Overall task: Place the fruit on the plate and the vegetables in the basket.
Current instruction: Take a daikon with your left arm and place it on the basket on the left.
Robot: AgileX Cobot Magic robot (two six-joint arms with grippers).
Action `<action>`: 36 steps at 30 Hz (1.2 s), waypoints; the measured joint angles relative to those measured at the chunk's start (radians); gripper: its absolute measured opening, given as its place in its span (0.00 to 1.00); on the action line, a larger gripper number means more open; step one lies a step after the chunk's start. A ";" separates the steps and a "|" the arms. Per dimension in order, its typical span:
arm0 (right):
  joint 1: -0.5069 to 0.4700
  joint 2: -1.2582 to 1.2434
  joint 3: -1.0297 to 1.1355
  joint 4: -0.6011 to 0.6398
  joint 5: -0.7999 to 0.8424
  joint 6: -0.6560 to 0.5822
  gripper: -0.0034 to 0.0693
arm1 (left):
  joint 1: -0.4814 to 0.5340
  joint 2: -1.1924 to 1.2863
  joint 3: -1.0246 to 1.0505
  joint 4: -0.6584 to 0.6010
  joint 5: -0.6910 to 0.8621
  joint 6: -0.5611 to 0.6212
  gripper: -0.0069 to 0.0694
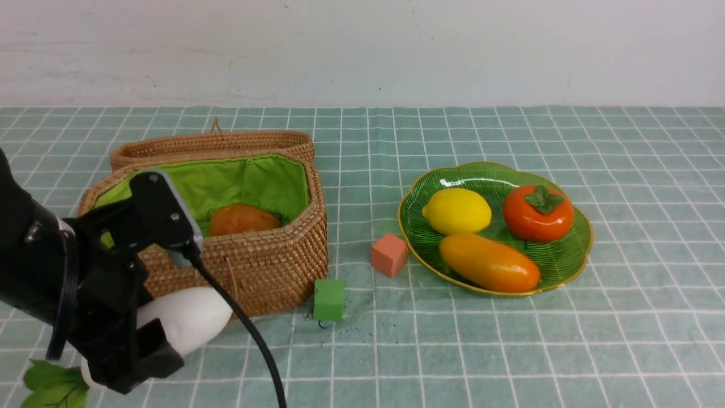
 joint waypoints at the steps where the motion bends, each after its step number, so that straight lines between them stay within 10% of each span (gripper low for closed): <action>1: 0.000 0.000 0.000 0.000 0.000 0.000 0.38 | 0.000 -0.008 -0.015 -0.005 0.014 -0.009 0.78; 10: 0.000 0.000 0.000 0.000 0.000 0.000 0.38 | 0.000 -0.011 -0.312 -0.010 0.194 -0.102 0.78; 36: 0.000 0.000 0.000 0.000 0.000 0.000 0.38 | 0.000 0.540 -0.748 0.311 0.077 -0.122 0.78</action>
